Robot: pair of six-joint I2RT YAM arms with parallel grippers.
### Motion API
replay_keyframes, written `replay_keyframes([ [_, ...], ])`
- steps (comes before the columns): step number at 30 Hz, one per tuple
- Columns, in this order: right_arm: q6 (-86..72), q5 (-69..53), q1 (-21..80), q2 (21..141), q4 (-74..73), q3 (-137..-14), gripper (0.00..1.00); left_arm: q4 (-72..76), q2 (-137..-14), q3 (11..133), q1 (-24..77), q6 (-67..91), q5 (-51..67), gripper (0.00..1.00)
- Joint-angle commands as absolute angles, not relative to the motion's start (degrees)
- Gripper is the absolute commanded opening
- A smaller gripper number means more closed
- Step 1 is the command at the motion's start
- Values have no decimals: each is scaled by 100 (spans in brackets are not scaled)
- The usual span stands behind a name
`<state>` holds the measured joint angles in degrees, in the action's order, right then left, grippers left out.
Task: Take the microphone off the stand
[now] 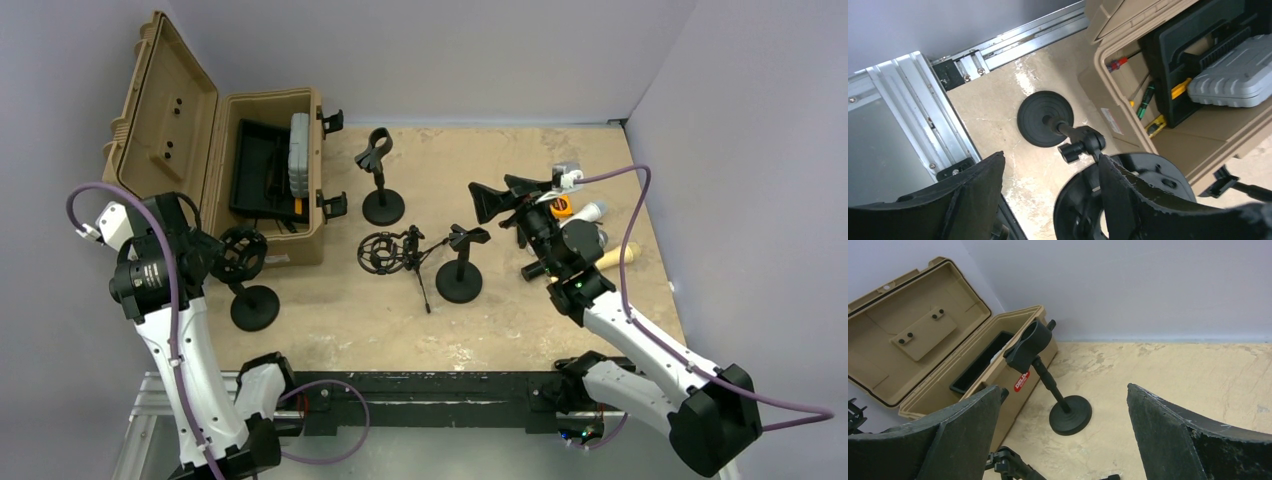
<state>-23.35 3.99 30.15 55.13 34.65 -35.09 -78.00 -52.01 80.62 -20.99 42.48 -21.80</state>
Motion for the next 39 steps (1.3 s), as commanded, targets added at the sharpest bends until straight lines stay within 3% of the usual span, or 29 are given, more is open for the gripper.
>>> replay_keyframes([
  [1,-2268,592,3112,5511,3702,-3508,96,-7862,-5248,8467,-2144,4390,-2102,70],
  [6,-2237,570,3184,5663,3719,-3564,95,-8537,-5641,8757,-2143,5006,-2415,72],
  [15,-2091,617,3183,6298,3188,-3822,95,-7920,-5214,8335,-2144,4850,-2773,95],
  [20,-2234,419,3185,6504,2572,-4449,95,-7913,-5253,8284,-2135,4973,-2803,96],
  [23,-2406,405,3190,6756,2105,-4970,95,-7818,-5281,8199,-2135,5032,-2725,91],
  [25,-2548,359,3190,6957,1764,-5346,95,-7796,-5382,8209,-2125,5046,-2729,81],
  [31,-2899,161,3188,7122,1796,-5561,95,-7644,-5764,8255,-2127,5096,-2355,40],
  [39,-2953,18,3186,7448,2012,-5485,95,-7220,-5854,8147,-2119,4790,-1643,33],
])
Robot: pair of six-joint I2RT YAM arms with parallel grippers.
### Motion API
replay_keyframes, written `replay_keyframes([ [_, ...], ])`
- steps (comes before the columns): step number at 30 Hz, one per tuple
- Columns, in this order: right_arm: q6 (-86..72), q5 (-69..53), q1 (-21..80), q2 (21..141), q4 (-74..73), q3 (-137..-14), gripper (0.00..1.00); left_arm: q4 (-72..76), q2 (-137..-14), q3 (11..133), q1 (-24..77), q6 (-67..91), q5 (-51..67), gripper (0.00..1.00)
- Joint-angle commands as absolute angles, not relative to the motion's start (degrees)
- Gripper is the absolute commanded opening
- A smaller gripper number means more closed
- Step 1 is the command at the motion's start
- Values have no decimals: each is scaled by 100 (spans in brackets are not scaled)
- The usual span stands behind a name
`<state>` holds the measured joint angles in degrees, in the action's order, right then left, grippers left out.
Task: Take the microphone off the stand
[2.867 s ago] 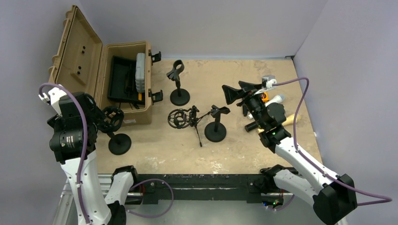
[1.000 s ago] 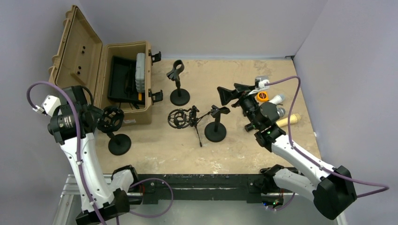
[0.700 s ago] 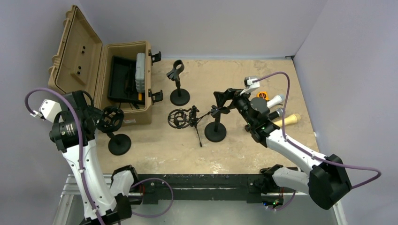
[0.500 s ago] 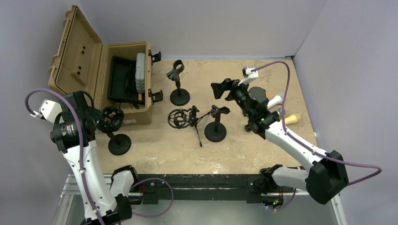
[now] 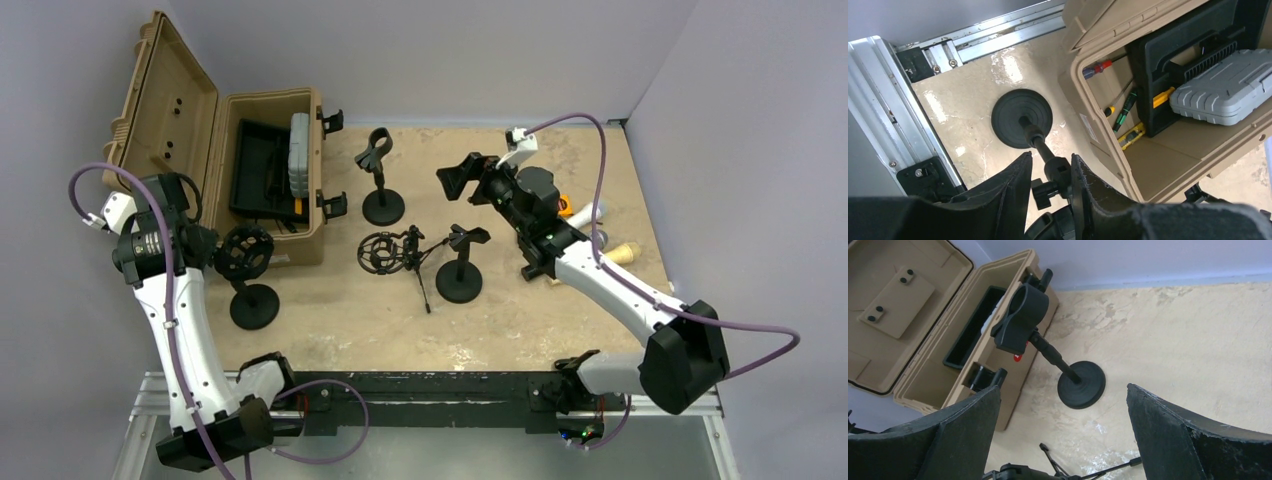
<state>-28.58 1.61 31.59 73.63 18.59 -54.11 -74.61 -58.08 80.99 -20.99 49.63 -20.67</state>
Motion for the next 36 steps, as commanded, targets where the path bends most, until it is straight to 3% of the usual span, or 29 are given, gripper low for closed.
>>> replay_keyframes([
  [1,-2927,15,3189,7472,2008,-5492,95,-7294,-5851,8207,-2112,4826,-1707,33],
  [5,-2845,70,3189,7550,2033,-5506,95,-7478,-5714,8557,-2083,4899,-2070,38],
  [14,-2841,-110,3185,7964,2099,-5660,95,-7854,-5727,8716,-1960,5177,-1679,39],
  [24,-2852,-167,3190,8024,2214,-5531,95,-7809,-5804,8586,-1944,5325,-1774,29],
  [36,-2826,-158,3190,8119,2191,-5607,95,-7768,-5850,8047,-1946,5397,-2070,25],
])
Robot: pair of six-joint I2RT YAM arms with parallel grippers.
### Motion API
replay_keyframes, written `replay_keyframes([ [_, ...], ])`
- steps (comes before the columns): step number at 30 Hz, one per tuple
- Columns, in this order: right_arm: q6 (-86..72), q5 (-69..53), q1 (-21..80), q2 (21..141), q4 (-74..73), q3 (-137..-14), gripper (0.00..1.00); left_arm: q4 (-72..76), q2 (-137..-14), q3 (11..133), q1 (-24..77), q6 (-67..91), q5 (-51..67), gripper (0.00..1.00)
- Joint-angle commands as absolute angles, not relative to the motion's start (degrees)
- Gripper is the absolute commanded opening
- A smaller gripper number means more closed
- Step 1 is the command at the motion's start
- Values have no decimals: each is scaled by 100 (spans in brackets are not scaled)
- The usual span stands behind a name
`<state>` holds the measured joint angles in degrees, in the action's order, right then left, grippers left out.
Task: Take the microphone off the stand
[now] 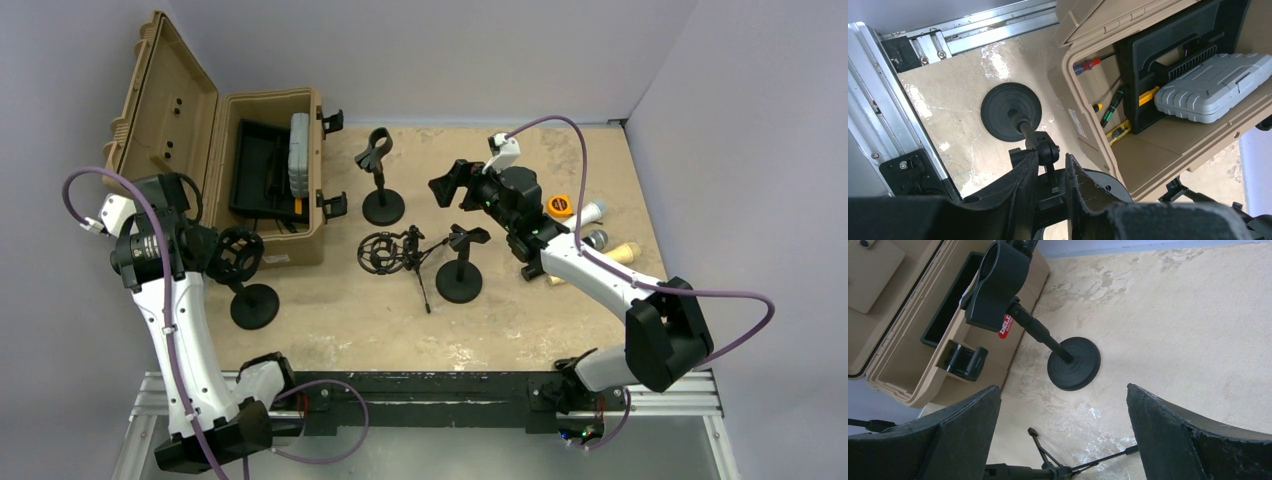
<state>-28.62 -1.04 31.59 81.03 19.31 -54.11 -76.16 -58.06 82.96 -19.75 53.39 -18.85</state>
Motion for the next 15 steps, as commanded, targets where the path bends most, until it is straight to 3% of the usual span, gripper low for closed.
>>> replay_keyframes([
  [1,-2825,-158,3190,8113,2189,-5615,95,-7792,-5852,8012,-1951,5399,-2115,25],
  [15,-2787,-137,3188,8193,2127,-5710,95,-7663,-5739,6875,-1950,5446,-2239,22],
])
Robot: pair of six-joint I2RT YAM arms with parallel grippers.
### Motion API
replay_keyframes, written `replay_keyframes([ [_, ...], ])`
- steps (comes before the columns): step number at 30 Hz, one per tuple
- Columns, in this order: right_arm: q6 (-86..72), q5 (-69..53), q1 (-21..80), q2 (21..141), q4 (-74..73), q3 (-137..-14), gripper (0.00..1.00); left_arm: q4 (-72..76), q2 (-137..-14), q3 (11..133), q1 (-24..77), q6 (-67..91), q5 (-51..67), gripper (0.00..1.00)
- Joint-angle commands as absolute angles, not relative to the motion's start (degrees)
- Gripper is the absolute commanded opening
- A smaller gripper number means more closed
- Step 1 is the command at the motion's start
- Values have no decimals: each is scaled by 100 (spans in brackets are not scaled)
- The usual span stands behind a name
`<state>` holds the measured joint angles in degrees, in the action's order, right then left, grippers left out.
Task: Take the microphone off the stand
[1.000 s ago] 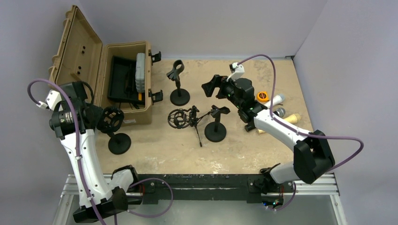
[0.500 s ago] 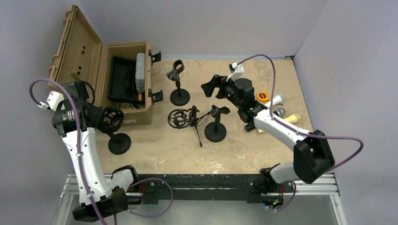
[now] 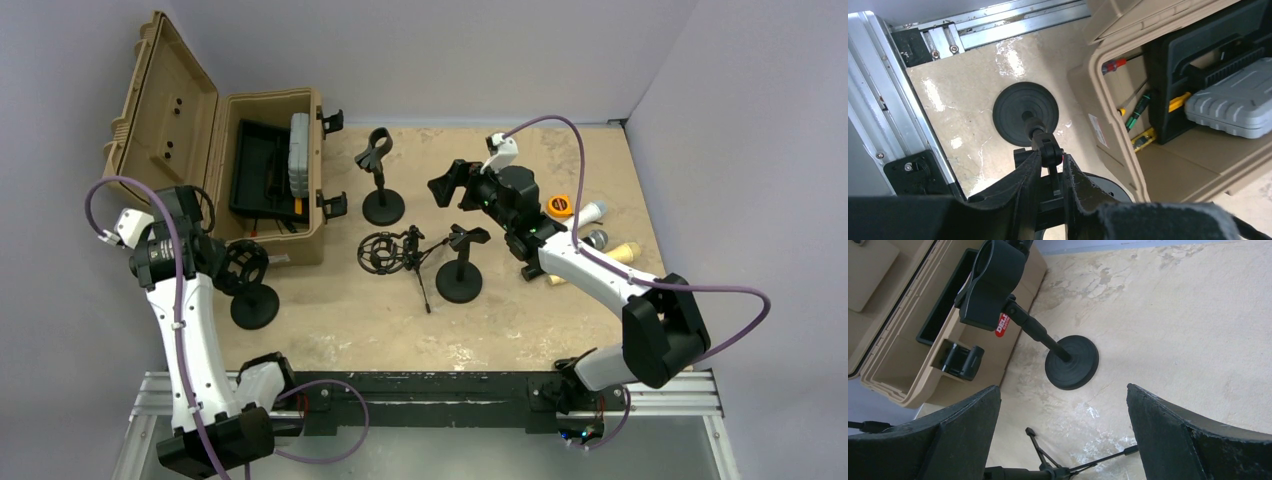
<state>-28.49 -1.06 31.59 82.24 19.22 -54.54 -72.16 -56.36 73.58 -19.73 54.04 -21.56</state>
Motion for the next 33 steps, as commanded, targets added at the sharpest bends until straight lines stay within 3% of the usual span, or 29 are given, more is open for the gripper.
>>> replay_keyframes([
  [1,-2782,-137,3190,8202,2127,-5700,95,-7633,-5734,6779,-1951,5455,-2239,22],
  [11,-2795,-191,3190,8306,2209,-5654,95,-7007,-5799,5947,-1932,5392,-2532,22],
  [19,-2784,-202,3190,8262,2281,-5629,95,-7081,-5388,6882,-1896,4862,-2754,42],
  [24,-2639,-96,3190,8076,2211,-5698,95,-6611,-5351,7494,-1819,3918,-1985,57],
  [27,-2472,69,3188,7895,2101,-5747,95,-6312,-5174,7692,-1815,3642,-1375,72],
  [33,-2148,518,3188,7388,1940,-5710,95,-5641,-4975,7979,-1818,3299,905,81],
])
